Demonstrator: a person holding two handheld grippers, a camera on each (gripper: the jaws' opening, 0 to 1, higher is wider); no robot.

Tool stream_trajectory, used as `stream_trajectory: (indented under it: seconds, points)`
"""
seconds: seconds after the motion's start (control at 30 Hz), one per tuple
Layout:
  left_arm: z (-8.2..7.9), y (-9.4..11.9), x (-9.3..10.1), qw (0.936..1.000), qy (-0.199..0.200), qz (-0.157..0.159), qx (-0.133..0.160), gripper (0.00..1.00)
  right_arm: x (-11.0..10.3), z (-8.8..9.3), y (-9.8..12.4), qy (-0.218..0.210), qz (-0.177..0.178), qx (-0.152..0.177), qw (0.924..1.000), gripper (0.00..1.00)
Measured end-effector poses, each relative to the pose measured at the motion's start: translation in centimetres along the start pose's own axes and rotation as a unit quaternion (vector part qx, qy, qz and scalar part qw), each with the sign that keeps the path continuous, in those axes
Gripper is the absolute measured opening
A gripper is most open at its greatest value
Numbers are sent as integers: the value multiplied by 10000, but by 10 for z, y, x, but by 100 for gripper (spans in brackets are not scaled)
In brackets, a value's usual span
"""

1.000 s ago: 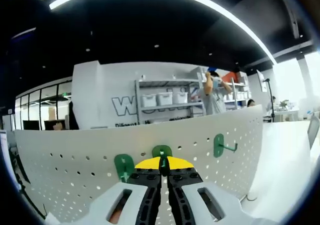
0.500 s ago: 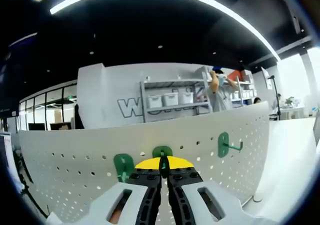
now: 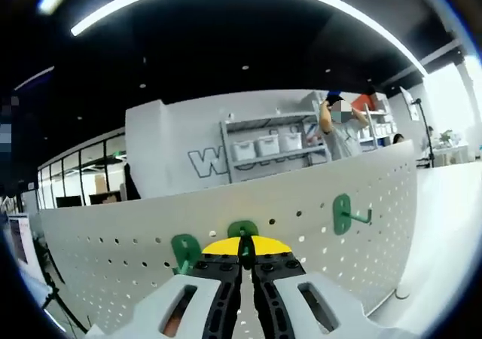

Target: Insert the hook assembly into the mounting plate slot until the hook locks in place.

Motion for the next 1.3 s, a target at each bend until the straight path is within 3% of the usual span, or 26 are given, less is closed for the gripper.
stream_trajectory:
  seconds: [0.17, 0.23, 0.33, 0.5, 0.6, 0.87, 1.3]
  points:
    - [-2, -3, 6, 9985, -494, -174, -134, 8, 0, 0, 1, -8, -2, -4, 10000, 49]
    - [-1, -2, 6, 9995, -247, -150, -127, 9, 1, 0, 1, -18, 4, -2, 10000, 49]
    - [-1, -1, 6, 9995, -285, -93, -126, 11, 2, 0, 2, -21, 24, 15, 10000, 49]
    - [-5, 3, 0, 9988, 471, 98, 110, 16, 2, 0, 1, -8, 39, 1, 10000, 49]
    - [-8, 5, -3, 9993, 223, 267, 163, 18, 2, 1, 1, 0, 43, -31, 10000, 48]
    - [-9, 18, -7, 9984, 259, 410, 292, 24, 1, 3, -1, 52, 52, -82, 9999, 48]
    - [-23, 51, -23, 9950, 290, 721, 635, 28, 0, 5, -1, 149, 101, -138, 9997, 48]
Point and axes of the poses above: the point that each gripper's makers call its tool centre point, and the gripper's own axes: y roughly backward along the fingers, x roughly to its right, z roughly out of its underside, the point moved 6 cm from there along y, roughly backward along the fingers, and after that the axes turned 10 degrees about -y, right-handed, at the moved point
